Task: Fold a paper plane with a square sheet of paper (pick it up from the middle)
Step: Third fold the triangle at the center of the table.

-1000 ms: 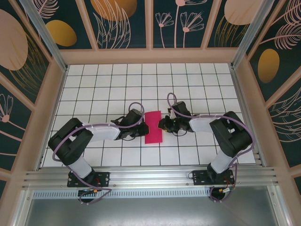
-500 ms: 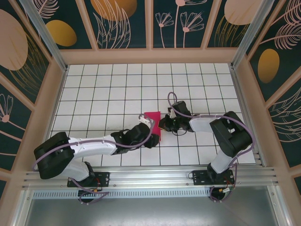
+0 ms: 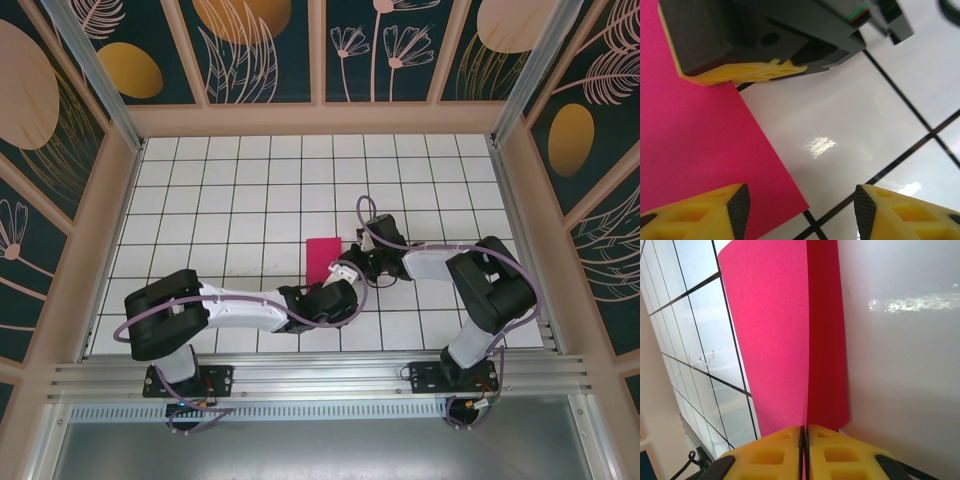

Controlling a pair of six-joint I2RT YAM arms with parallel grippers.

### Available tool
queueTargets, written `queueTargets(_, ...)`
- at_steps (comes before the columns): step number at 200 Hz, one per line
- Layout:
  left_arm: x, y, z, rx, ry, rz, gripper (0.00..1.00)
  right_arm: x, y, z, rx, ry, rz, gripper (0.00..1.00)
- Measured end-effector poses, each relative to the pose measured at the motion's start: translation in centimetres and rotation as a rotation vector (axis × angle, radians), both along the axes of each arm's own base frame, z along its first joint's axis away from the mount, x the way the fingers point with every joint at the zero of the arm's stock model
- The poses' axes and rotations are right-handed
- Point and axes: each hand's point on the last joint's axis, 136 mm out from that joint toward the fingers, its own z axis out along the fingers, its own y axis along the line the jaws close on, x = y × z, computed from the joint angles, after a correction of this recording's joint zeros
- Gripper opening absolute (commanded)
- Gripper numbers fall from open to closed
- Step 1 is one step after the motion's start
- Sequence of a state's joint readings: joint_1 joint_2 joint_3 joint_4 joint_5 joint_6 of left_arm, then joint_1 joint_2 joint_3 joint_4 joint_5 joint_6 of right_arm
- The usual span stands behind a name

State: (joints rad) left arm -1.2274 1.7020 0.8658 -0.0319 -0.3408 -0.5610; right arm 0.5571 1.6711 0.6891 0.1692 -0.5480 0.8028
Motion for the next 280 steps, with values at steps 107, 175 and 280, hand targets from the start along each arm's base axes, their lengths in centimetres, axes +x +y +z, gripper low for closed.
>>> queueTargets(107,1.7,2.8,1.6,0.075,-0.114,0.090,0.13,0.0,0.0,-0.2,-0.016,0.013,0.007,0.17)
queueTargets(175,1.7,2.8,2.2,0.072,-0.131,0.077,0.00,-0.1,0.0,-0.2,-0.022,0.015,0.013,0.26)
queueTargets(280,0.2,1.8,3.1,-0.018,-0.079,-0.032,0.00,3.3,-1.7,4.2,-0.047,-0.129,-0.017,0.23)
